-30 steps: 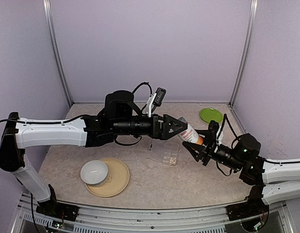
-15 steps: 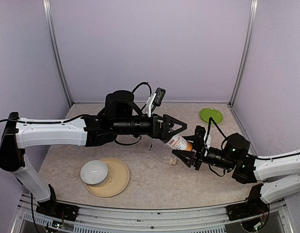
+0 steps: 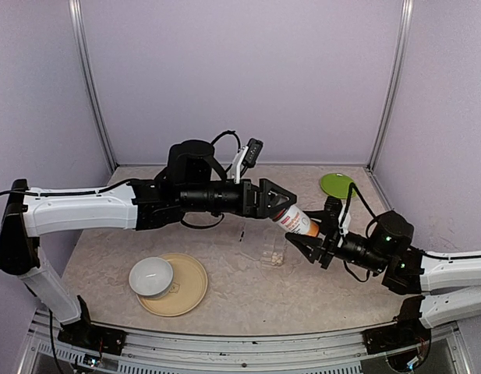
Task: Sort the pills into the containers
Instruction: Screw the lid of the pill bottle onto the pill bottle.
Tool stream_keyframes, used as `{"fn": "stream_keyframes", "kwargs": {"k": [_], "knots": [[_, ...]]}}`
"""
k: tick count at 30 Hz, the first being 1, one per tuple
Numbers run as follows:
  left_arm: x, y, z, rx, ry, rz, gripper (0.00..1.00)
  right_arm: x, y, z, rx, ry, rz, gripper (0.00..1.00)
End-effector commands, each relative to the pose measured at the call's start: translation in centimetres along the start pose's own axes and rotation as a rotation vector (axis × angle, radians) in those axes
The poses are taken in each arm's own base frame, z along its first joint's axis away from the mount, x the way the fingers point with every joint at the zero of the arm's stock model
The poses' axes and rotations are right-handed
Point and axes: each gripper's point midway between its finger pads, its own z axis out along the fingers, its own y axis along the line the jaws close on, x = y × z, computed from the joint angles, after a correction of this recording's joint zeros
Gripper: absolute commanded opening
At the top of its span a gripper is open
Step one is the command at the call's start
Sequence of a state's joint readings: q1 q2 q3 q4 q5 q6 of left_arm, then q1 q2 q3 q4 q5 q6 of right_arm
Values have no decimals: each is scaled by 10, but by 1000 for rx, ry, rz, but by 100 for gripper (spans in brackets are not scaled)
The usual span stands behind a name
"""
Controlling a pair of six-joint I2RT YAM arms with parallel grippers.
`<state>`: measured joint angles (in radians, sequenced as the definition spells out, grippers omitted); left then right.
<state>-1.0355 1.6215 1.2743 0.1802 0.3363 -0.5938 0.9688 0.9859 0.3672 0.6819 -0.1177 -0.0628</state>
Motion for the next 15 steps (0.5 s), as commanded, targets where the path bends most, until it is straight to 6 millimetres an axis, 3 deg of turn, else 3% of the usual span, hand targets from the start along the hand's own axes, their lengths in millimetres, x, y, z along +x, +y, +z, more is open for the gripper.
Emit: {"fn": "stream_keyframes", "kwargs": {"k": [1,15], "knots": [[2,14,-6,-43,56,-85,99,-10,-12,-10,71,0,-79,0],[13,14,3,-37,135,-169,84,4,-17,-8,96,92,-165,0]]}}
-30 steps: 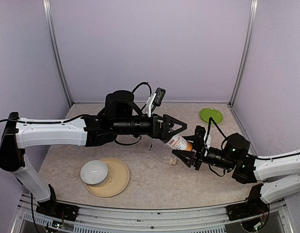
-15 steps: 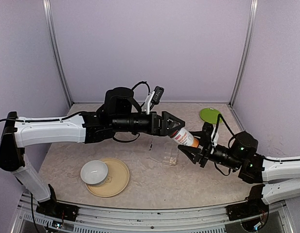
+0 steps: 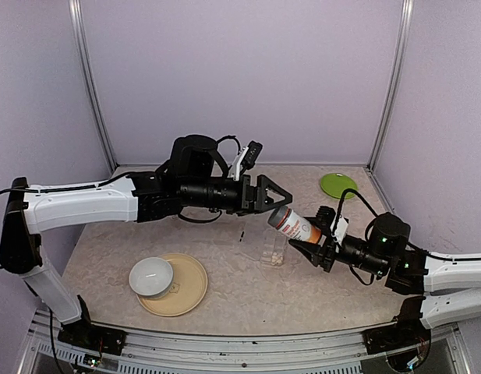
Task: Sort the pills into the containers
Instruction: Screw the lid of the pill bottle onto the pill bottle.
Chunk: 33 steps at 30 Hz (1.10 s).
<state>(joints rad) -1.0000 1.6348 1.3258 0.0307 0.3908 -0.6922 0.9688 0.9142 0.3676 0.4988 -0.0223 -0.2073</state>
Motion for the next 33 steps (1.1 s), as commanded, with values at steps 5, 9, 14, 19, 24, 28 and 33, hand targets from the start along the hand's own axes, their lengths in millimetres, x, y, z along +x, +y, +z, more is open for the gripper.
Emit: {"fn": "stream_keyframes", "kwargs": {"k": [5,9,14,19,24,28,33], "knots": [[13,6,11,-16,80,-38,83,-18,-7,0,32,-42,-31,0],[11,13,10,-45,71,-33,85,-21,-6,-3,23,-55,-33,0],[12,16,12,-47,75,-34,82,-20,-7,-3,33,-55,-36,0],[11,11,11,-19,71,-27,69,-17,-9,-2,44,-44,-36,0],[12,-1,10,48,70,-14,56,-19,-13,-2,69,-53,-11,0],[12,-15,7,121,59,47,53,-27,-12,-3,54,-89,85,0],[12,-35,1,209,53,190,45,-35,1,-2,-38,-116,242,0]]}}
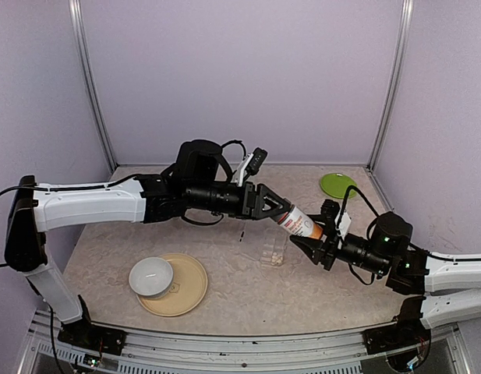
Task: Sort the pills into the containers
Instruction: Screw the lid of the pill bottle onto the pill bottle.
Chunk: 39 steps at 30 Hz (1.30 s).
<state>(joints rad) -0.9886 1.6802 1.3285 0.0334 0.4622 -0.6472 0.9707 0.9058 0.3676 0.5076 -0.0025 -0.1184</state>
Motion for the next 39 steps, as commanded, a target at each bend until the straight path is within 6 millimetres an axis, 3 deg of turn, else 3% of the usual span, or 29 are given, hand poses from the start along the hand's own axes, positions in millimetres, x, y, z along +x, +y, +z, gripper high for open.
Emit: {"fn": "stream_keyframes", "kwargs": {"k": [1,3,11,17,22,26,29,39], "knots": [[-3,-50,-11,198,-13,199,43,-33,11,-1,-88,-100,193,0],[-1,-59,-15,241,-13,258,37,-36,17,-2,-129,-101,240,0],[18,-96,-33,450,34,469,32,-61,33,-19,-263,-149,430,0],[25,-110,-42,493,41,550,31,-68,45,-25,-357,-141,567,0],[3,-90,-40,380,-17,420,66,-57,39,-20,-292,-91,468,0],[-7,-68,-37,320,-15,195,81,-38,21,-14,-159,-21,289,0],[-6,-59,-35,302,-2,87,85,-35,15,-12,-123,10,206,0],[8,-22,-19,152,96,-89,83,-19,11,-4,-94,93,54,1]]}}
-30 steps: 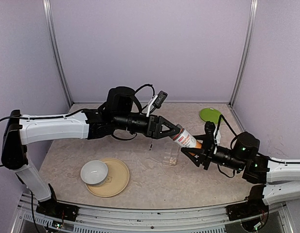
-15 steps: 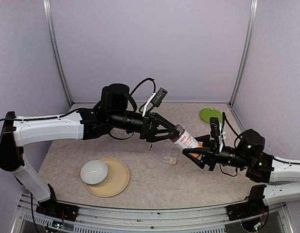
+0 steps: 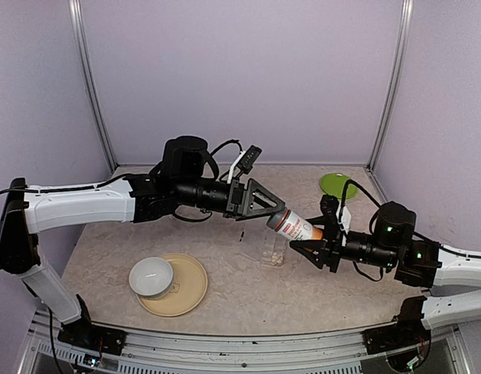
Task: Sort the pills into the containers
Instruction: Screw the lid of the pill bottle onto the pill bottle.
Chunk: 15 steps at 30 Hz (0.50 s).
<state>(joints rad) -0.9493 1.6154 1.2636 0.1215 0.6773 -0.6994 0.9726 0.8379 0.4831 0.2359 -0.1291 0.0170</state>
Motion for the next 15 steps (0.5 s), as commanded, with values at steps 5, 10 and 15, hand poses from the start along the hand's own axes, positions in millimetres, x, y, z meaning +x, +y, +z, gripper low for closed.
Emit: {"fn": "stream_keyframes", "kwargs": {"k": [5,10,15], "knots": [[15,18,9,-50,82,-120,79,-4,-10,3,56,22,-102,1],[20,30,11,-94,100,-137,80,-8,-8,3,43,9,-110,1],[19,39,10,-128,89,-124,81,-12,-8,0,46,-11,-111,1]]}}
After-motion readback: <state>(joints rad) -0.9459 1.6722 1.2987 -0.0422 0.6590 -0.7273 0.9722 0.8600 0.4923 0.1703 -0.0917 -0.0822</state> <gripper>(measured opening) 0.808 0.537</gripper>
